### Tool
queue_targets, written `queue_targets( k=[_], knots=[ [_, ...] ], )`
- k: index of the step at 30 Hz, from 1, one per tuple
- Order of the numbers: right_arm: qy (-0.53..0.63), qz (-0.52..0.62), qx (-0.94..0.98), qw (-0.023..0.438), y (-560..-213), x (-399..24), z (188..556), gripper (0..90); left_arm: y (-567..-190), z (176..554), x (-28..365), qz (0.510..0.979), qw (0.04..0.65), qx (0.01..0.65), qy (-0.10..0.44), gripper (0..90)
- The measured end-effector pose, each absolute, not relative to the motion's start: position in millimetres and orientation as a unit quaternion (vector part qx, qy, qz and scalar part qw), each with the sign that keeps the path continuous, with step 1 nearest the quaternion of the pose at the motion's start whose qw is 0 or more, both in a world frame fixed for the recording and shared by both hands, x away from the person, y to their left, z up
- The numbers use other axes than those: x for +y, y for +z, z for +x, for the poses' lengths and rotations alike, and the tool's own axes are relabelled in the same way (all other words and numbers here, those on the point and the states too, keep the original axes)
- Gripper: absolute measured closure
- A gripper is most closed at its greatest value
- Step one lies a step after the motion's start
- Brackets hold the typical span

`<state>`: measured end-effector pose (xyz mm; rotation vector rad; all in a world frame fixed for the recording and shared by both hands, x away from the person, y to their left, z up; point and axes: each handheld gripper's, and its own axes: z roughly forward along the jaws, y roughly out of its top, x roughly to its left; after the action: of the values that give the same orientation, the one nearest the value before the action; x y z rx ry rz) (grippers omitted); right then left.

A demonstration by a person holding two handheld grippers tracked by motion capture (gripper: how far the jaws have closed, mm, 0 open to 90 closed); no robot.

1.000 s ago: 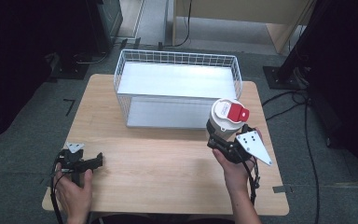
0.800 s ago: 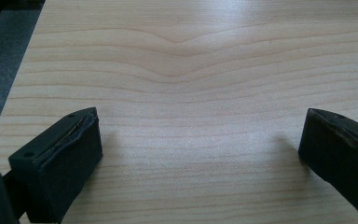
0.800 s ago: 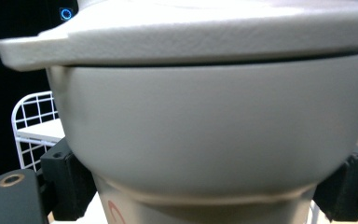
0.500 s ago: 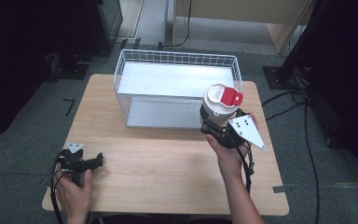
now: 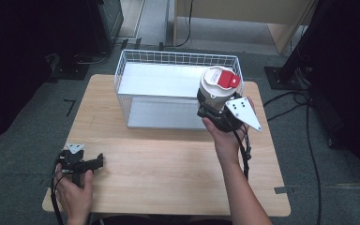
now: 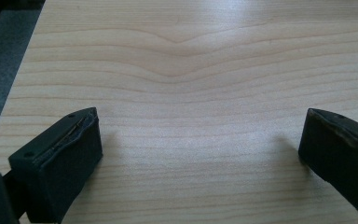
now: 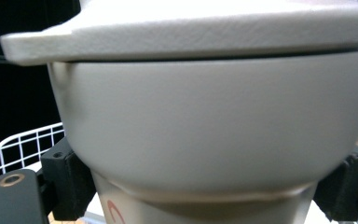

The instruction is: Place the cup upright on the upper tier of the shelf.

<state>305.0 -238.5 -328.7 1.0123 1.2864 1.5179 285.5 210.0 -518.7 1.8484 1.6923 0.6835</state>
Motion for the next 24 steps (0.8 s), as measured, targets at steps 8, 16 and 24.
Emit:
queue_targets(
  k=[8, 16, 24],
  knots=[
    [0.610, 0.400, 0.520, 0.444, -317.3, -227.7, 326.1, 11.5, -518.7, 285.4, 210.0, 0.685, 0.269, 0.628, 0.253, 0.0],
    [0.608, 0.396, 0.525, 0.446, -313.6, -216.6, 344.4, 11.5, -518.8, 285.5, 210.0, 0.685, 0.269, 0.627, 0.254, 0.0],
    [0.609, 0.405, 0.523, 0.438, -314.4, -208.5, 364.9, 11.5, -518.7, 285.4, 210.0, 0.685, 0.269, 0.627, 0.253, 0.0]
  ],
)
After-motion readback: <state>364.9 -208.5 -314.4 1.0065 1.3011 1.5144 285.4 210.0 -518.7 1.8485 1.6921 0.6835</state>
